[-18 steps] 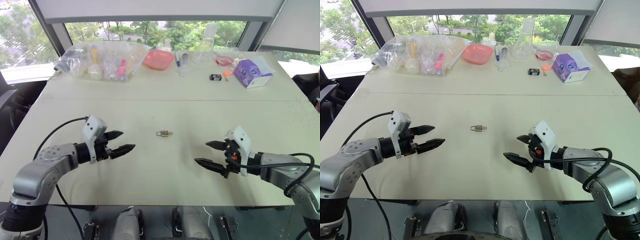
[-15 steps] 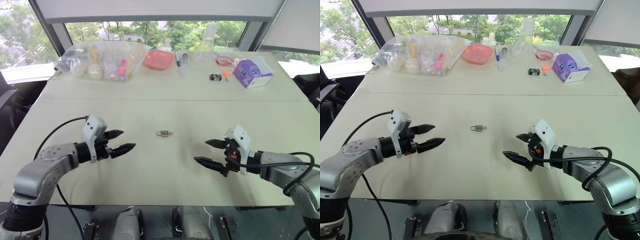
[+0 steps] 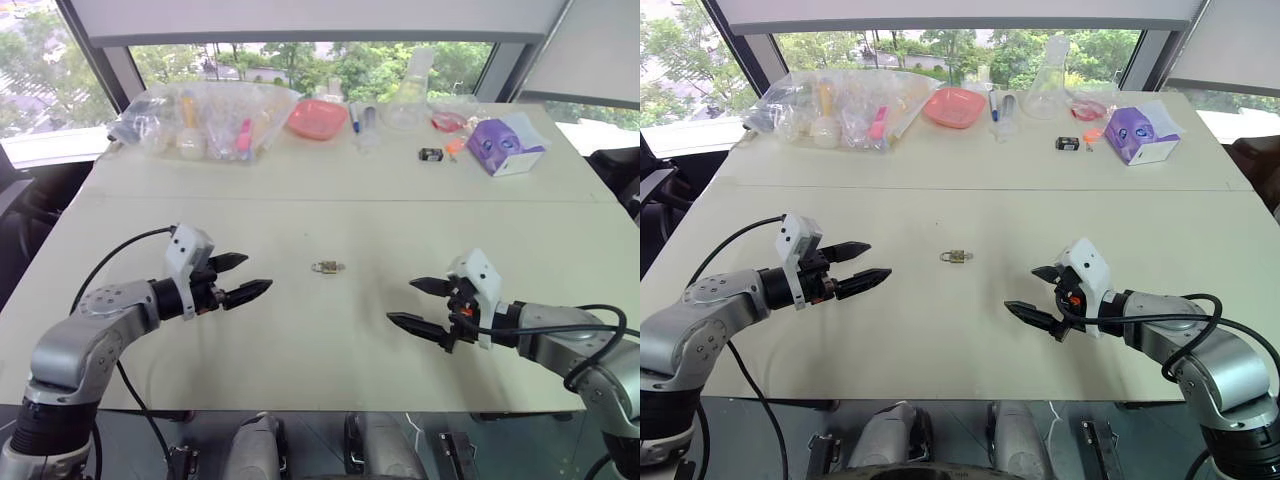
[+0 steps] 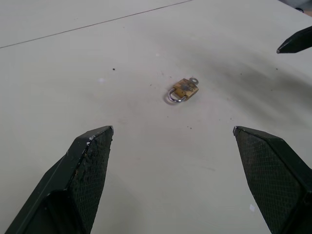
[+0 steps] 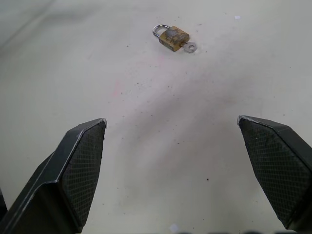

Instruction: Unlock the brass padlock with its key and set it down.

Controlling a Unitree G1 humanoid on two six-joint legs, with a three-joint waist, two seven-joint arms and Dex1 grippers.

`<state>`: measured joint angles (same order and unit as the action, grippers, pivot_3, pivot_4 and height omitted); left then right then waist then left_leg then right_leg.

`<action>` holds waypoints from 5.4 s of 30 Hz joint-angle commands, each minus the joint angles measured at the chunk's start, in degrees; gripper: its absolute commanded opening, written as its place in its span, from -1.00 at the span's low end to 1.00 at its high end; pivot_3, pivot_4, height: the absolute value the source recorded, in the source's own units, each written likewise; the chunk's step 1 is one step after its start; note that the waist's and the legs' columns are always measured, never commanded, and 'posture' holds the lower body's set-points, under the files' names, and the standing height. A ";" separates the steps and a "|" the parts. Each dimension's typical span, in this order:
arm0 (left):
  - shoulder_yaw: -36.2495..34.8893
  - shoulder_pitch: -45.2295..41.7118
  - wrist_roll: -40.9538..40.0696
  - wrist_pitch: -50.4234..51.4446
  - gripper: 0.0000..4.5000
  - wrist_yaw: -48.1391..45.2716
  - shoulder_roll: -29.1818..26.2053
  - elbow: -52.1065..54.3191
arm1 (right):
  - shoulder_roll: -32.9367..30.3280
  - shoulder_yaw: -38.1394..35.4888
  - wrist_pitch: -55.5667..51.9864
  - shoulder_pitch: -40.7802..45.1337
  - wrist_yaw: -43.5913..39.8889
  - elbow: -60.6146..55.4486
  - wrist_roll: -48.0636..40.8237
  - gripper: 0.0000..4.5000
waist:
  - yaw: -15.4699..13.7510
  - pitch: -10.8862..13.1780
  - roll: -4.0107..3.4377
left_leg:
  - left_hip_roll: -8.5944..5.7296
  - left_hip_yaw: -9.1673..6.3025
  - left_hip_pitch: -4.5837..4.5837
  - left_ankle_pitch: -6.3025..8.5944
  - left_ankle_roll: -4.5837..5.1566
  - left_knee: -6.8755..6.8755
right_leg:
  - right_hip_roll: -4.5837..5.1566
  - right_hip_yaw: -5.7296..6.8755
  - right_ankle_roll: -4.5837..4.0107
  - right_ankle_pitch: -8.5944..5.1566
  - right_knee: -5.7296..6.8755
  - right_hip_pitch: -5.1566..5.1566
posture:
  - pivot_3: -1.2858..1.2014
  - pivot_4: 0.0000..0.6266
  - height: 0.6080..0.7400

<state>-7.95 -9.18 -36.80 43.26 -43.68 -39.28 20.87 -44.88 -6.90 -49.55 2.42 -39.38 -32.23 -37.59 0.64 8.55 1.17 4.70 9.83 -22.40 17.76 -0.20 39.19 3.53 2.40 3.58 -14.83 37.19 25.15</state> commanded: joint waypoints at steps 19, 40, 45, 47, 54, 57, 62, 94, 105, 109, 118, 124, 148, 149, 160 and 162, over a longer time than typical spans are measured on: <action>24.46 -38.03 18.61 -19.48 0.83 -30.50 1.17 -35.09 | 5.86 5.22 -2.79 11.75 4.82 -1.84 -0.97 0.97 | -0.42 0.00 0.02 | -0.04 0.05 -0.05 -0.20 -0.33 0.03 | -0.05 0.14 0.02 0.01 -0.03 -0.03 | 0.03 -0.52 0.99; 33.61 -56.62 45.09 -53.06 0.72 -30.06 26.96 -87.32 | 11.72 4.54 -2.88 5.77 16.48 -7.26 1.17 0.99 | -1.37 0.03 0.10 | 0.00 -0.69 -1.06 0.12 0.24 0.88 | 0.00 0.84 0.07 0.03 0.00 0.19 | 0.03 -0.52 0.99; 33.20 -56.54 46.65 -53.94 -0.21 -31.55 27.15 -88.59 | 11.87 4.30 -2.72 5.81 16.77 -7.13 1.07 1.00 | -1.31 0.01 0.10 | -0.02 -0.81 -1.01 0.15 0.30 0.91 | 0.03 0.86 0.07 0.03 0.01 0.10 | 0.03 -0.52 0.99; 33.12 -56.40 47.13 -54.44 -0.65 -31.95 26.93 -88.59 | 11.90 4.19 -2.69 5.81 16.78 -7.06 1.01 1.00 | -1.29 0.01 0.10 | -0.02 -0.83 -1.00 0.15 0.29 0.91 | 0.03 0.86 0.07 0.03 0.02 0.10 | 0.03 -0.52 0.99; 28.88 -55.68 45.59 -60.89 -0.68 -28.50 25.10 -85.14 | 19.44 -1.01 -4.00 7.35 19.44 -3.08 -6.58 1.00 | -0.94 0.00 0.11 | 0.01 -0.83 -0.97 0.14 0.29 0.91 | 0.00 0.87 0.07 0.03 0.07 0.09 | 0.03 -0.52 0.99; 24.30 -54.47 40.47 -63.80 -0.68 -31.92 23.16 -79.75 | 24.04 -6.25 -9.31 9.61 23.34 0.25 -16.59 1.00 | -0.89 0.02 0.09 | 0.03 -0.83 -0.99 0.13 0.27 0.92 | 0.00 0.86 0.08 0.04 0.16 0.15 | 0.03 -0.52 0.99; 20.36 -50.28 35.02 -62.10 -0.68 -35.33 19.72 -67.79 | 23.64 -7.74 -19.78 13.78 30.14 6.96 -20.59 1.00 | -1.09 0.01 0.07 | 0.04 -0.77 -1.01 0.07 0.16 0.91 | 0.05 0.86 0.08 0.04 0.15 0.18 | 0.03 -0.52 0.99; 19.83 -34.65 26.44 -43.56 -0.68 -29.04 13.25 -27.94 | 23.54 -7.62 -16.13 20.80 42.73 13.66 -47.81 -0.99 | -0.90 0.00 -0.03 | 0.05 -0.73 -1.00 -0.08 -0.09 0.90 | 0.03 0.84 0.10 0.05 0.15 0.16 | 0.03 -0.52 0.99; 20.09 -34.85 29.00 -49.66 -0.68 -25.27 14.08 -28.70 | 23.39 -5.22 -12.42 19.99 46.45 14.44 -53.00 -0.99 | -0.90 0.00 -0.03 | 0.04 -0.73 -1.00 -0.07 -0.09 0.90 | 0.03 0.83 0.09 0.05 0.15 0.15 | 0.03 -0.52 0.99; 20.10 -35.09 32.43 -56.59 -0.68 -21.92 14.30 -30.14 | 24.55 -4.81 -9.73 20.30 50.75 16.22 -57.95 -0.99 | -0.91 0.00 -0.03 | 0.05 -0.71 -1.00 -0.08 -0.09 0.90 | 0.03 0.84 0.10 0.05 0.15 0.15 | 0.03 -0.52 0.99; 19.83 -36.46 38.70 -72.40 -0.68 -14.02 14.81 -34.60 | 27.13 -3.43 -0.87 20.67 61.81 19.20 -69.61 -0.99 | -0.91 0.00 -0.03 | 0.05 -0.69 -1.00 -0.08 -0.09 0.90 | 0.04 0.84 0.10 0.05 0.15 0.15 | 0.03 -0.52 0.99; 19.54 -37.28 43.47 -84.07 -0.68 -7.72 13.86 -37.91 | 28.31 -2.91 4.38 20.79 67.06 20.40 -74.71 -0.99 | -0.90 0.00 -0.03 | 0.05 -0.68 -1.00 -0.08 -0.09 0.90 | 0.05 0.83 0.10 0.05 0.15 0.15 | 0.03 -0.52 0.99; 19.96 -39.56 30.57 -67.91 -0.68 -16.13 12.43 -39.24 | 15.17 0.18 0.80 21.23 39.93 12.64 -46.69 0.93 | -0.93 -0.01 -0.06 | 0.08 -0.63 -1.00 -0.07 -0.09 0.89 | 0.03 0.84 0.10 0.05 0.14 0.17 | 0.03 -0.52 0.99; 20.12 -39.43 30.31 -67.49 -0.68 -16.51 12.43 -38.79 | 15.17 0.46 0.65 21.16 38.92 12.24 -46.28 0.93 | -0.96 -0.01 -0.06 | 0.08 -0.64 -1.00 -0.07 -0.09 0.89 | 0.02 0.84 0.10 0.05 0.13 0.17 | 0.03 -0.52 0.99; 21.57 -37.25 29.60 -64.63 -0.68 -18.08 14.29 -33.22 | 17.62 2.32 -0.66 23.09 33.88 13.66 -40.53 0.93 | -1.06 -0.01 -0.06 | 0.07 -0.62 -1.00 -0.08 -0.10 0.89 | 0.01 0.84 0.10 0.05 0.14 0.17 | 0.03 -0.52 0.99; 21.52 -36.77 29.74 -64.44 -0.68 -18.18 14.35 -32.54 | 18.49 1.84 -0.73 23.49 34.00 14.17 -40.86 0.93 | -1.08 -0.01 -0.06 | 0.07 -0.62 -1.00 -0.08 -0.10 0.89 | 0.01 0.84 0.10 0.05 0.14 0.17 | 0.03 -0.52 0.99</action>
<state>13.91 -45.69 -5.75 -21.37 -61.85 -24.99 -14.17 -26.97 -3.80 -50.50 24.69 -4.85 -17.57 -77.97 -0.44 8.54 1.11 4.77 9.22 -23.40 17.68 -0.30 40.09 3.55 3.25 3.68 -14.78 37.33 25.32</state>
